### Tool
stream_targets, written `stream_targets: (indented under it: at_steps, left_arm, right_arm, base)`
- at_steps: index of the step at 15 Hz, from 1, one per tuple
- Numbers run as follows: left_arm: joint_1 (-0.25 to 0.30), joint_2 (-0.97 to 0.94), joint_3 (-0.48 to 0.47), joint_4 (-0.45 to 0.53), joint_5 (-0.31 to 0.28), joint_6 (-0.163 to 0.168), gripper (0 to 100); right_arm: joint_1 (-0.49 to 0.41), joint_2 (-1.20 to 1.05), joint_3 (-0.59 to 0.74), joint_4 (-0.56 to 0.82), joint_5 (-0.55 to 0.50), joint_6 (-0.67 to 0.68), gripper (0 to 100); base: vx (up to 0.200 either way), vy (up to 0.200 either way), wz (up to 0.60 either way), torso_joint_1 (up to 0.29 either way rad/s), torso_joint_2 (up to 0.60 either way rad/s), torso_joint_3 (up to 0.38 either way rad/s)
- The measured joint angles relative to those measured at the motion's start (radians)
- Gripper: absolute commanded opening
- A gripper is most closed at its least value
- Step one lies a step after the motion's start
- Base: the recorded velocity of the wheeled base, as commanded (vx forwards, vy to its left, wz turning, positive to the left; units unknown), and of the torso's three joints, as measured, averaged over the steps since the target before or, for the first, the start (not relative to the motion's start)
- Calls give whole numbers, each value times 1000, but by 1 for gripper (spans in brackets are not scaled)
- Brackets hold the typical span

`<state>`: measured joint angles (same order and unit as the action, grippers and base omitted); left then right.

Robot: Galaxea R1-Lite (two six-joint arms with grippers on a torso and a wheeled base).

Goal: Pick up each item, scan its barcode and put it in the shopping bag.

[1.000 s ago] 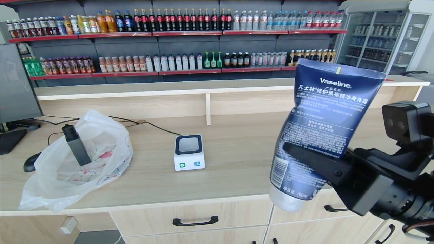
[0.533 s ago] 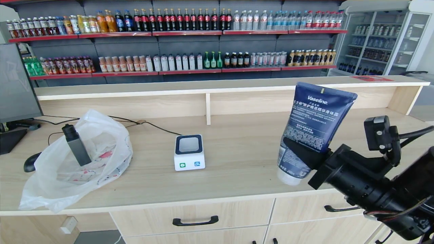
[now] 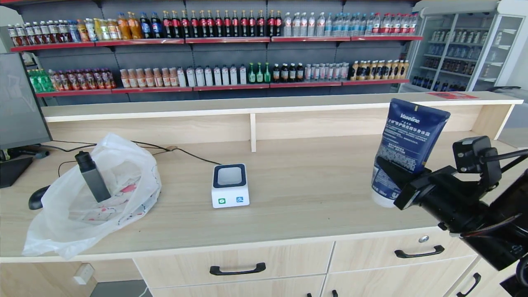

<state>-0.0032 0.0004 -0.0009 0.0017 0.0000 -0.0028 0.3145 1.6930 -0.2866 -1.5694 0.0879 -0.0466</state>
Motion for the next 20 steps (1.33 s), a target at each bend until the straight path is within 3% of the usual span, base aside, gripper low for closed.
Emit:
stream_targets:
  at_steps: [20]
  left_arm:
    - [2,0,1,-2,0,-9,0]
  right_arm:
    - [-55,28,-54,0,5,-12,0]
  base:
    - [0,190,0,3,3,3]
